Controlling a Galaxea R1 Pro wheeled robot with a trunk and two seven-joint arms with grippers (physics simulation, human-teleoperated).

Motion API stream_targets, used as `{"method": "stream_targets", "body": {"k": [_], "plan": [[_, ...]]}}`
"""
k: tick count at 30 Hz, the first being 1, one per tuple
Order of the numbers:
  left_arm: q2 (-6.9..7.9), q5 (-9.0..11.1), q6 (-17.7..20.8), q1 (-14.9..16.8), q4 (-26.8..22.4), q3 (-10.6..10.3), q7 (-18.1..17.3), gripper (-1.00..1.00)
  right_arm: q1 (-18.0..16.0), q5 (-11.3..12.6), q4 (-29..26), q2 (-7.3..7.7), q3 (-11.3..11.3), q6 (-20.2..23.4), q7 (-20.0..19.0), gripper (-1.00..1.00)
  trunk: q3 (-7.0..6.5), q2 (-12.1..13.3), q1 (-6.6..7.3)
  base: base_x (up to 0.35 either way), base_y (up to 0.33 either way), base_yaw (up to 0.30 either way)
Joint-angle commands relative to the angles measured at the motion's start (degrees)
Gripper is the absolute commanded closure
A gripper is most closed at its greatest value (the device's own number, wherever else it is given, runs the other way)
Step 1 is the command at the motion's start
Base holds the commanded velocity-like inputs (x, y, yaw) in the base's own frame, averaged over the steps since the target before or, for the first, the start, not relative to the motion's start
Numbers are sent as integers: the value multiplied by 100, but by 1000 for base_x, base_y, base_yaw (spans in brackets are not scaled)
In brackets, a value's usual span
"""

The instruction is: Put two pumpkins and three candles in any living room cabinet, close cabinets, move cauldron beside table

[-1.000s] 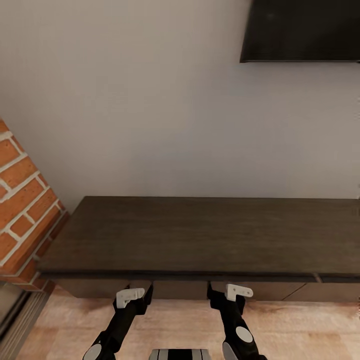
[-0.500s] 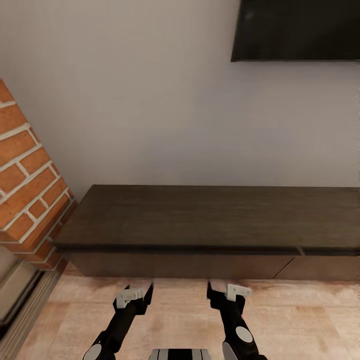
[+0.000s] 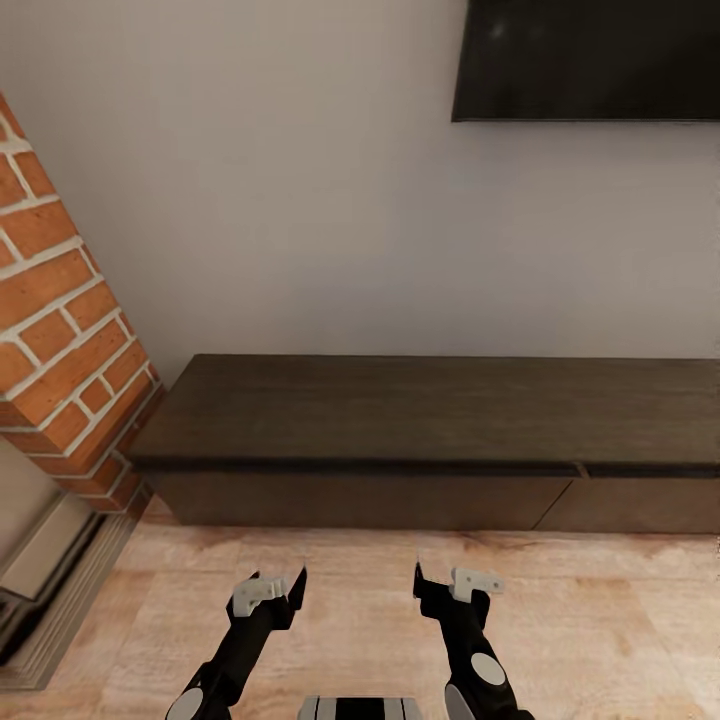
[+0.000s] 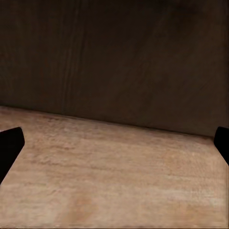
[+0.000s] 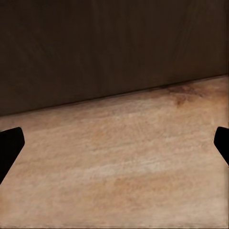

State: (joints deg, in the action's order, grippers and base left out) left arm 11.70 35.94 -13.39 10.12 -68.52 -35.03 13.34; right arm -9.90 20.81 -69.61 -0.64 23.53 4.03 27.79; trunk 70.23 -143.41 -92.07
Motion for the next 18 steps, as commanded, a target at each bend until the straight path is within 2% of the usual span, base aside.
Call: {"method": "stream_targets", "body": {"k": [1,6,10,12,14,16,18], "plan": [[8,45,-35,7,-3,-30,37,-100,-3,20,-9,2,11,28,40,-100,4,-2,3,-183,0,0],[-1,52,-10,7,-5,-29,59,-100,-3,20,-9,2,4,28,42,-100,4,-2,3,-133,0,0],[-37,53,120,7,-20,-34,258,-100,-3,24,-9,2,3,35,42,-100,4,-2,3,-33,0,0],[-49,54,405,7,-24,-31,629,-100,-3,28,-9,2,2,40,42,-100,4,-2,3,-13,0,0],[-64,59,966,10,-29,-23,1266,-100,-3,35,-9,2,2,44,45,-100,4,-2,3,-6,0,0],[-70,75,1306,17,-58,-22,1569,-100,-3,47,-9,2,2,45,48,-100,4,-2,3,-3,0,0],[-71,96,1511,21,-100,-19,1722,-100,-3,58,-9,2,0,45,49,-100,4,-2,3,-1,0,0]]}}
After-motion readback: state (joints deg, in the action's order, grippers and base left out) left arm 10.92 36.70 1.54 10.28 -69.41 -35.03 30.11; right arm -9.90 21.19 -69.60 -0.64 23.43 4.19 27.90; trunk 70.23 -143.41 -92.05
